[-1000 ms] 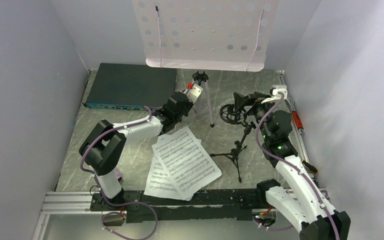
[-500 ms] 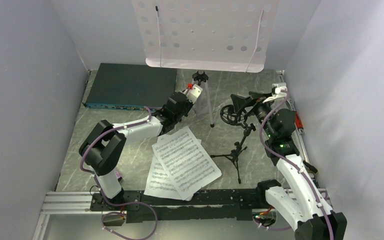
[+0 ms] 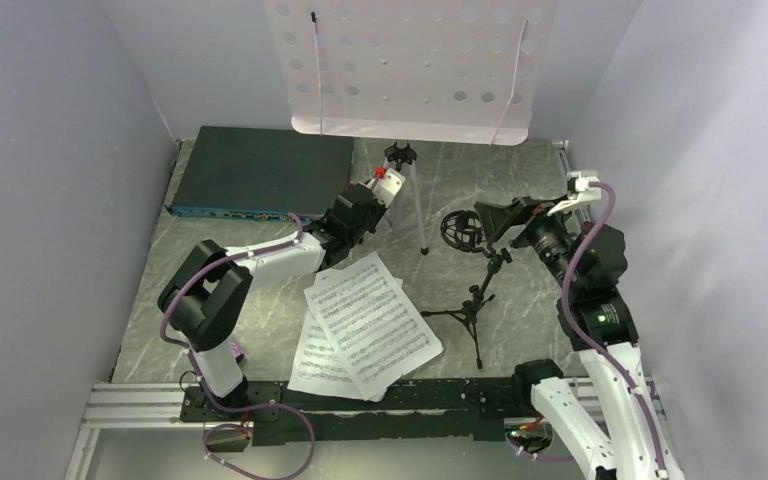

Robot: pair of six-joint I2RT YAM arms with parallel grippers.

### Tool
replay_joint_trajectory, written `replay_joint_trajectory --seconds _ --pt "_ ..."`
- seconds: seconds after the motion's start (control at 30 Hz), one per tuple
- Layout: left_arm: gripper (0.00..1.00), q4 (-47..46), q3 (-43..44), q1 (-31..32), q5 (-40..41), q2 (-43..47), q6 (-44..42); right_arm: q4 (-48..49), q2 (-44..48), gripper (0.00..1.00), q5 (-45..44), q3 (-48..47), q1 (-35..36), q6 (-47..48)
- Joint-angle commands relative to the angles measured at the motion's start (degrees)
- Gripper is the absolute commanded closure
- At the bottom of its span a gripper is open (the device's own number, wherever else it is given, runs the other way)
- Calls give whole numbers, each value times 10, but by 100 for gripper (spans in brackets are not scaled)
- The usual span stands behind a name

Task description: Set up the instrument practice props

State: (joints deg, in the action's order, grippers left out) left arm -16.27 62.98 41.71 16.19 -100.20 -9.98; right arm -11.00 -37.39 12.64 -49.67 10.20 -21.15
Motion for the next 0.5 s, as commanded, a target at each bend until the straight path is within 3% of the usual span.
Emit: replay_joint_trajectory --seconds 0.0,0.23,0.47 --pt "97 117 -29 6 -9 -29 -45 -141 14 0 19 -42 -1 2" --pt "97 111 -34 6 -12 -31 -37 -245 33 0 66 -52 -1 -8" --pt "97 108 -43 6 -12 -27 -32 -264 57 4 140 -28 -1 -15"
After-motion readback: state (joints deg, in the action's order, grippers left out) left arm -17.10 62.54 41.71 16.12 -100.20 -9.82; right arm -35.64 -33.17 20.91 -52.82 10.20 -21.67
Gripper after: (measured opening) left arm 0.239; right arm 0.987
